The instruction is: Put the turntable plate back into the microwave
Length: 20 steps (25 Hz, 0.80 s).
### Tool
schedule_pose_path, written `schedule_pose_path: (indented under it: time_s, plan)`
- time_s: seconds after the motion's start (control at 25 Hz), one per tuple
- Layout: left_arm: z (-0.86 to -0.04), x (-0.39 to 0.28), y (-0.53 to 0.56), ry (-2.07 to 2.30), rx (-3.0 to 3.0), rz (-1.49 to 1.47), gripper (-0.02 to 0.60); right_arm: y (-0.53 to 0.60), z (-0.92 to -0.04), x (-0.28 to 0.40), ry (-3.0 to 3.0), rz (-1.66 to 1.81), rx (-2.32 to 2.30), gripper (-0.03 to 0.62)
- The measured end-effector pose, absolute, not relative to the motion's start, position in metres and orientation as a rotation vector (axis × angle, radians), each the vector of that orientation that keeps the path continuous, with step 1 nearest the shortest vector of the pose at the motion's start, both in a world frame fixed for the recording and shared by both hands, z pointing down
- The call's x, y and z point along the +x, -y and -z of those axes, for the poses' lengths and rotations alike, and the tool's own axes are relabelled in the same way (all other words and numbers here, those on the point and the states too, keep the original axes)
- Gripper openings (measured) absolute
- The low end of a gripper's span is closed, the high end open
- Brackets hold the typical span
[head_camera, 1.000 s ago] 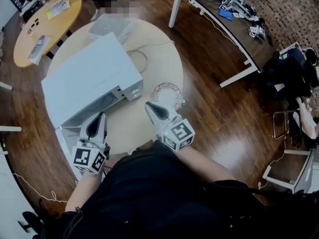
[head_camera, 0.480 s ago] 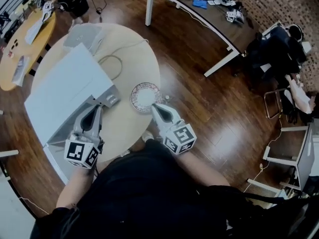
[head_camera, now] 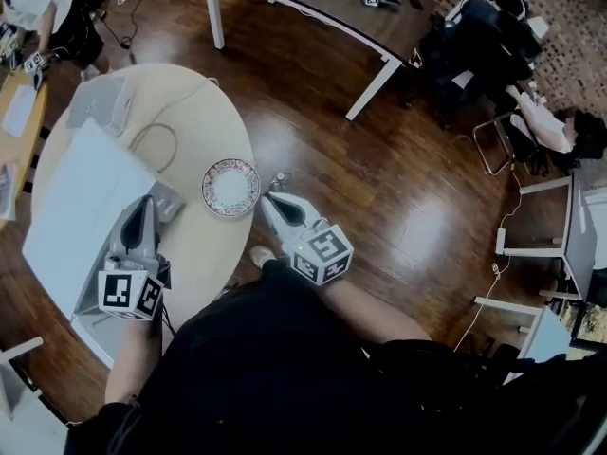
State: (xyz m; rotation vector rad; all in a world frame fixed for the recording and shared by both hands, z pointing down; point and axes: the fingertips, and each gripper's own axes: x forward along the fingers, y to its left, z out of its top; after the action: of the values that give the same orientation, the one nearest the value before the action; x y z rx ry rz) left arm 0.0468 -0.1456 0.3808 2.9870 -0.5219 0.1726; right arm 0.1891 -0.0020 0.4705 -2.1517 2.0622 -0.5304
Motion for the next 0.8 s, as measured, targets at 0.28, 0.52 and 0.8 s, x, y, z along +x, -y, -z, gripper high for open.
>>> schedule_pose_path:
  time_s: [0.28,0.52,0.8]
  plan:
    - [-0.384,0.049,0.144,0.663,2.977,-0.185,0.006,-0.009,-0.494,0.207,-2.04,0.656,-2.072,0.002]
    - [-0.392,0.035,0.161,0.721,2.968,-0.248,0.006,0.014,-0.527,0.203,-1.999,0.833,-2.01,0.002]
    - [-0.402,0.038,0.164,0.762,2.934,-0.306,0.006,0.025,-0.546,0.215,-2.026,0.871,-2.023,0.002]
